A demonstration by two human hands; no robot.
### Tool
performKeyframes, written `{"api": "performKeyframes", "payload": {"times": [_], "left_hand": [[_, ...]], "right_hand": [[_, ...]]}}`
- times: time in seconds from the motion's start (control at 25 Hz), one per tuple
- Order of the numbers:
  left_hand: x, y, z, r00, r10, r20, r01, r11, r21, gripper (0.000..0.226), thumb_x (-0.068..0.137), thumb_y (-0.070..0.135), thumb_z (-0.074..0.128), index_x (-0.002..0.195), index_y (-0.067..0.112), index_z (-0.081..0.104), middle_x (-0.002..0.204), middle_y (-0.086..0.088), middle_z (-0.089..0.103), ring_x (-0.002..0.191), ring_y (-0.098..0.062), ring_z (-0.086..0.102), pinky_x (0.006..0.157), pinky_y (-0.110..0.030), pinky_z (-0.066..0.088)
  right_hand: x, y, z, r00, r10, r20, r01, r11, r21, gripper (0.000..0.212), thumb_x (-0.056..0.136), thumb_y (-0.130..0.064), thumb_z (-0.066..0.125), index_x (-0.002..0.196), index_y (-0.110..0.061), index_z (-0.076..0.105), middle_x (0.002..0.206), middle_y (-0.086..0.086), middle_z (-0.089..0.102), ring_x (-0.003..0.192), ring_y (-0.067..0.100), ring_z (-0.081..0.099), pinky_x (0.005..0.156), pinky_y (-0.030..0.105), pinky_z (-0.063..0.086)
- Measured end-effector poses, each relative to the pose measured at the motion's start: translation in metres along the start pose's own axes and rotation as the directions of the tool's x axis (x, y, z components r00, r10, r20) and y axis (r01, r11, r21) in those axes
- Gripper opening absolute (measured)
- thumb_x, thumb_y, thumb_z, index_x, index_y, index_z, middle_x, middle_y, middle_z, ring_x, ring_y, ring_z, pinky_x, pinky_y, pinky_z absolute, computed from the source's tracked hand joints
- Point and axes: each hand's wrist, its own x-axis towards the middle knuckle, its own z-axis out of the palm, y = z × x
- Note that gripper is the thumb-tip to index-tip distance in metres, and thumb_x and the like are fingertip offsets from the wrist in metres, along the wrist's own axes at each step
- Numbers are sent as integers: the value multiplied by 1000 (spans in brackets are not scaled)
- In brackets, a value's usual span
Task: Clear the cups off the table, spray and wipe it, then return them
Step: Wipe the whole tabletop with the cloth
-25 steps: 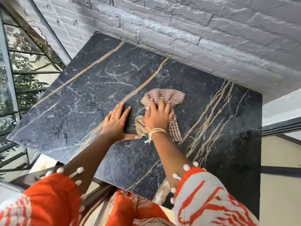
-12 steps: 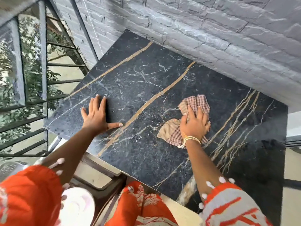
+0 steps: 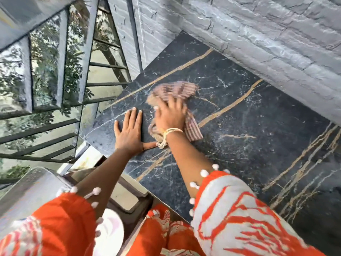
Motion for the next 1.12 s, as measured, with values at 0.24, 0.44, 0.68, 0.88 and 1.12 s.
{"api": "performKeyframes", "payload": {"times": [0.24,0.44,0.68,0.88,1.12], "left_hand": [[0,-1,3,999,-43,23,42,999,31,147,45,99,21,151,3,-9,161,-10,-10,149,-21,-10,119,-53,-1],[1,-3,2,999,-42,33,42,999,14,149,43,102,18,150,6,-16,160,-6,-20,148,-19,-15,119,-52,-4],[1,-2,4,998,-50,26,50,999,5,148,45,104,17,150,6,-17,160,-6,-20,148,-19,-14,119,-53,-3],[1,-1,1,996,-56,63,54,998,30,145,45,101,15,151,5,-14,160,-8,-18,148,-21,-15,118,-53,-5],[2,0,-1,997,-52,64,51,998,27,145,47,100,21,151,6,-15,160,-7,-19,148,-20,-15,118,-53,-4]], "right_hand": [[33,-10,1,826,-546,141,551,834,2,38,92,-31,48,129,-34,59,145,0,48,134,24,40,110,45,30],[87,60,-15,1000,-9,29,11,998,-59,42,97,-34,40,138,-42,43,157,1,26,144,27,23,116,56,16],[98,56,-14,923,380,-60,-379,925,23,42,95,-36,41,137,-40,46,153,2,32,140,33,25,112,51,22],[78,-59,9,947,-288,146,287,958,25,41,92,-28,47,131,-41,52,147,-1,40,138,28,28,113,53,23],[73,-39,-2,885,-414,214,420,907,22,45,95,-31,42,138,-44,43,157,-4,27,144,26,23,119,49,13]]}}
